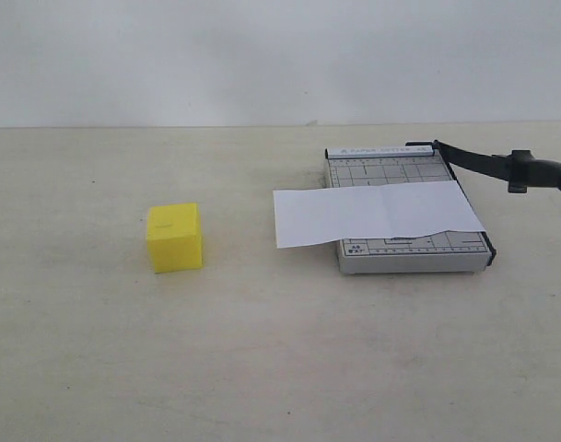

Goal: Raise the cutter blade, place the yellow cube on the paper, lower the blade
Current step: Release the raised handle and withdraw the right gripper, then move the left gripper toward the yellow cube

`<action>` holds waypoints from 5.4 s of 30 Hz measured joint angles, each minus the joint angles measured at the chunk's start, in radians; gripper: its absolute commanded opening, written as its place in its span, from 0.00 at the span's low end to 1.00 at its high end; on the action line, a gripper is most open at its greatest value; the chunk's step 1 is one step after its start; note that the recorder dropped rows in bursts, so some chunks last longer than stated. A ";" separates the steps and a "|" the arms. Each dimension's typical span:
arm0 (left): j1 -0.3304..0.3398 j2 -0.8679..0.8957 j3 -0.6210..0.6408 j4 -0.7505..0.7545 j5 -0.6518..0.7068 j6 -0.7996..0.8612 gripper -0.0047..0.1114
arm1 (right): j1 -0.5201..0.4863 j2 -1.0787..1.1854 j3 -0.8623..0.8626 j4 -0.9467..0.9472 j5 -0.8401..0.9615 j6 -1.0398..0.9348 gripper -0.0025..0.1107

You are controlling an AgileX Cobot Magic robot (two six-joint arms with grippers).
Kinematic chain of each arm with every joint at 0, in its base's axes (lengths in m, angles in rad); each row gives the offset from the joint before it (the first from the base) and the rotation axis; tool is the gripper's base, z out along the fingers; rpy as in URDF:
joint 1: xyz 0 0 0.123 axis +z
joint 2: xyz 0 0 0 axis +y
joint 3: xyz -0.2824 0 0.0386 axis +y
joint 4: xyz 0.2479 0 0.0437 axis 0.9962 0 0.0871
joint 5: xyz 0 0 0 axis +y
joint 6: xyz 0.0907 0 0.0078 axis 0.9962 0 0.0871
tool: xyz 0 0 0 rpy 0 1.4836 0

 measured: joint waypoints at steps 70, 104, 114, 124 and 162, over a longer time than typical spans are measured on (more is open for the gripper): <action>0.000 0.000 0.000 0.000 0.000 0.000 0.08 | 0.000 -0.740 0.982 -0.724 -0.639 0.796 0.02; 0.000 0.000 0.000 -0.137 -0.585 -0.211 0.08 | 0.000 -0.740 0.982 -0.722 -0.639 0.796 0.02; 0.000 0.000 0.000 -0.139 -0.585 -0.304 0.08 | 0.000 -0.740 0.982 -0.722 -0.639 0.796 0.02; -0.129 0.167 -0.428 0.464 -0.232 -0.330 0.47 | 0.000 -0.740 0.982 -0.722 -0.641 0.796 0.02; -0.241 1.374 -1.030 0.070 0.130 0.176 0.73 | 0.000 -0.742 0.982 -0.722 -0.641 0.796 0.02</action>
